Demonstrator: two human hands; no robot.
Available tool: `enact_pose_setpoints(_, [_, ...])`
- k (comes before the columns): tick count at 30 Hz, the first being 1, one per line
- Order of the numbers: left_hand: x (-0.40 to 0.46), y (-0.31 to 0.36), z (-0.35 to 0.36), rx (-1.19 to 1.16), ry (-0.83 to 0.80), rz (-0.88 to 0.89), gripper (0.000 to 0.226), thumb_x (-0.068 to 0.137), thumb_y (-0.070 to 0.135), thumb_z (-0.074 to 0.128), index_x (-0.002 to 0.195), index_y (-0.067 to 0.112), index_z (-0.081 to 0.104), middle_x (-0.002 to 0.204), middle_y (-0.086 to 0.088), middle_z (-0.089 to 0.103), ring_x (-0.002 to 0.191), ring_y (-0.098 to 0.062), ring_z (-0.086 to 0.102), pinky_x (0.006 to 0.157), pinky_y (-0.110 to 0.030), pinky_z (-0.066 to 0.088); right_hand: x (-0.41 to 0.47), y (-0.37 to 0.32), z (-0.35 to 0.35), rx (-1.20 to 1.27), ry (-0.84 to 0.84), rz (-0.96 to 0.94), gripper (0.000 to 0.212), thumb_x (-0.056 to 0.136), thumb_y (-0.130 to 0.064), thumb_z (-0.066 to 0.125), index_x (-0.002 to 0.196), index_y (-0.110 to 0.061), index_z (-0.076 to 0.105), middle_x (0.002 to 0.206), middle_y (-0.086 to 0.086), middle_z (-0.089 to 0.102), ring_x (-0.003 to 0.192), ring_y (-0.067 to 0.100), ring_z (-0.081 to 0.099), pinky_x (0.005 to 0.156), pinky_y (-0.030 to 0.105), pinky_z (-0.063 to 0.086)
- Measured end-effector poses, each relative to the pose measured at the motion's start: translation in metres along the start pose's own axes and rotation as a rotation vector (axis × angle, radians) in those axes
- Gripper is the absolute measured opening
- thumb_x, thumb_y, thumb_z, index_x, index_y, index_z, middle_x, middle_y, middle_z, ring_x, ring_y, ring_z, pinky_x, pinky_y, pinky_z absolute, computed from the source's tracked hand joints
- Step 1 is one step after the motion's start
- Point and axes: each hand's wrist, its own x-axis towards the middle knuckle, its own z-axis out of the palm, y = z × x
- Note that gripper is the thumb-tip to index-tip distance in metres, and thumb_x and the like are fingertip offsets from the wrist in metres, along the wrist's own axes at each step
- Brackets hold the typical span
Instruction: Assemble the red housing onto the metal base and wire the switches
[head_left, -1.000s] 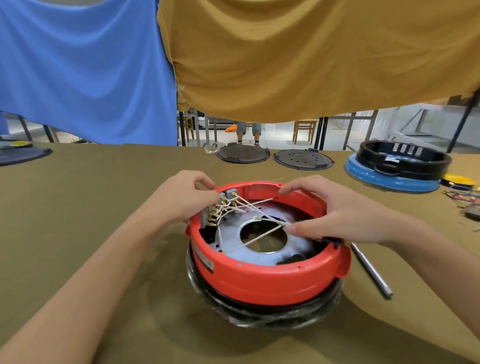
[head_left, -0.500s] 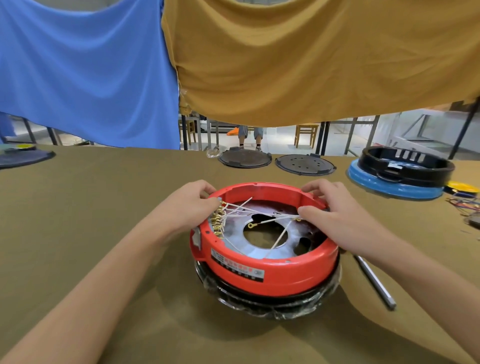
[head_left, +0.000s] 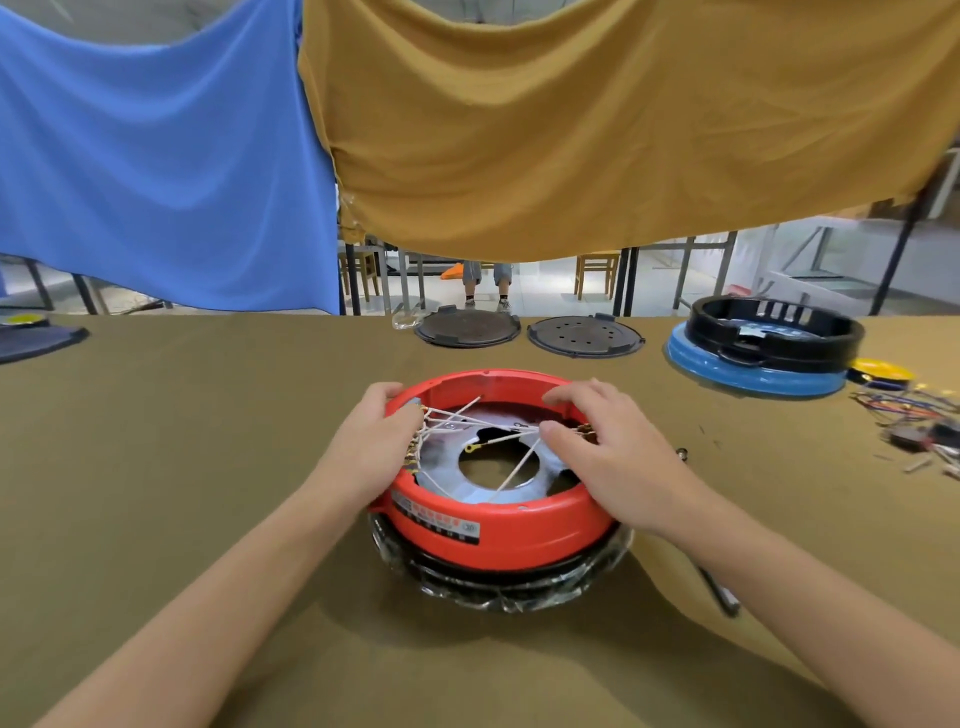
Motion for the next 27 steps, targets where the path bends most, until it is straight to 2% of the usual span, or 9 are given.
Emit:
enact_pose_setpoints(2, [-0.002, 0.0, 0.004, -0.011, 0.059, 0.008, 0.023, 0.097, 0.029, 0.047, 0.119, 0.035, 0.051, 0.101, 0.019, 0.061, 0.087, -0.006, 0.062, 0.069, -0.027, 0.043, 0.004, 0.003, 0.0, 0.034, 0.022, -0.002, 0.036, 0.097, -0.041, 0.047, 0.129, -0.028, 0.054, 0.128, -0.013, 0.046, 0.13, 0.007, 0.034, 0.099, 0.026, 0.028])
enact_pose_setpoints(6, [-0.005, 0.001, 0.007, -0.07, 0.102, -0.025, 0.04, 0.095, 0.023, 0.041, 0.134, 0.024, 0.052, 0.125, 0.002, 0.058, 0.113, -0.02, 0.058, 0.099, -0.043, 0.046, 0.008, 0.01, 0.003, 0.106, 0.045, 0.018, 0.029, 0.098, -0.042, 0.047, 0.122, -0.029, 0.057, 0.123, -0.011, 0.042, 0.124, 0.008, 0.034, 0.096, 0.026, 0.026])
enact_pose_setpoints(10, [-0.013, 0.003, 0.008, -0.206, 0.162, -0.027, 0.035, 0.095, 0.019, 0.045, 0.128, 0.021, 0.056, 0.126, -0.002, 0.059, 0.112, -0.021, 0.059, 0.101, -0.045, 0.046, 0.009, 0.007, 0.002, 0.093, 0.039, 0.079, 0.026, 0.1, -0.044, 0.044, 0.117, -0.03, 0.056, 0.119, -0.006, 0.036, 0.12, 0.01, 0.029, 0.096, 0.028, 0.024])
enact_pose_setpoints(13, [-0.024, 0.003, 0.007, -0.298, 0.135, -0.014, 0.028, 0.098, 0.024, 0.047, 0.124, 0.024, 0.056, 0.126, -0.004, 0.059, 0.116, -0.021, 0.058, 0.104, -0.046, 0.044, 0.001, -0.003, -0.001, -0.033, 0.134, 0.098, 0.028, 0.102, -0.043, 0.04, 0.109, -0.022, 0.055, 0.111, 0.0, 0.038, 0.112, 0.016, 0.035, 0.092, 0.028, 0.029])
enact_pose_setpoints(17, [-0.052, -0.008, 0.002, -0.228, 0.074, 0.105, 0.04, 0.104, 0.041, 0.04, 0.141, 0.027, 0.048, 0.14, 0.006, 0.047, 0.131, -0.009, 0.044, 0.116, -0.036, 0.029, -0.02, -0.019, -0.007, 0.046, 0.112, 0.205, 0.034, 0.1, -0.048, 0.043, 0.104, -0.017, 0.055, 0.112, 0.002, 0.039, 0.107, 0.019, 0.047, 0.089, 0.03, 0.039])
enact_pose_setpoints(20, [-0.067, -0.013, -0.007, -0.185, -0.026, 0.175, 0.049, 0.099, 0.052, 0.04, 0.145, 0.035, 0.04, 0.138, 0.016, 0.04, 0.129, 0.006, 0.037, 0.109, -0.02, 0.024, -0.039, -0.022, -0.008, 0.078, 0.045, 0.176, 0.034, 0.097, -0.055, 0.045, 0.111, -0.024, 0.053, 0.12, -0.002, 0.036, 0.109, 0.014, 0.049, 0.094, 0.029, 0.043])
enact_pose_setpoints(22, [-0.073, -0.014, -0.012, -0.189, -0.063, 0.207, 0.051, 0.094, 0.057, 0.041, 0.143, 0.04, 0.036, 0.136, 0.022, 0.038, 0.124, 0.017, 0.035, 0.106, -0.017, 0.022, -0.05, -0.024, -0.006, 0.137, 0.051, 0.168, 0.038, 0.096, -0.057, 0.045, 0.121, -0.029, 0.049, 0.127, -0.006, 0.034, 0.113, 0.01, 0.049, 0.098, 0.028, 0.043])
enact_pose_setpoints(25, [-0.076, -0.016, -0.013, -0.191, -0.044, 0.245, 0.044, 0.09, 0.058, 0.042, 0.132, 0.046, 0.039, 0.131, 0.026, 0.04, 0.119, 0.027, 0.033, 0.106, -0.017, 0.026, -0.058, -0.026, 0.005, 0.157, 0.112, 0.113, 0.034, 0.099, -0.051, 0.041, 0.131, -0.039, 0.04, 0.138, -0.011, 0.029, 0.126, 0.012, 0.044, 0.109, 0.031, 0.037])
enact_pose_setpoints(27, [-0.074, -0.018, -0.011, -0.205, -0.027, 0.239, 0.043, 0.091, 0.058, 0.042, 0.132, 0.045, 0.039, 0.131, 0.022, 0.041, 0.117, 0.028, 0.034, 0.103, -0.017, 0.028, -0.059, -0.026, 0.013, 0.153, 0.144, 0.111, 0.042, 0.101, -0.047, 0.036, 0.141, -0.036, 0.034, 0.152, -0.007, 0.023, 0.14, 0.011, 0.03, 0.113, 0.025, 0.024])
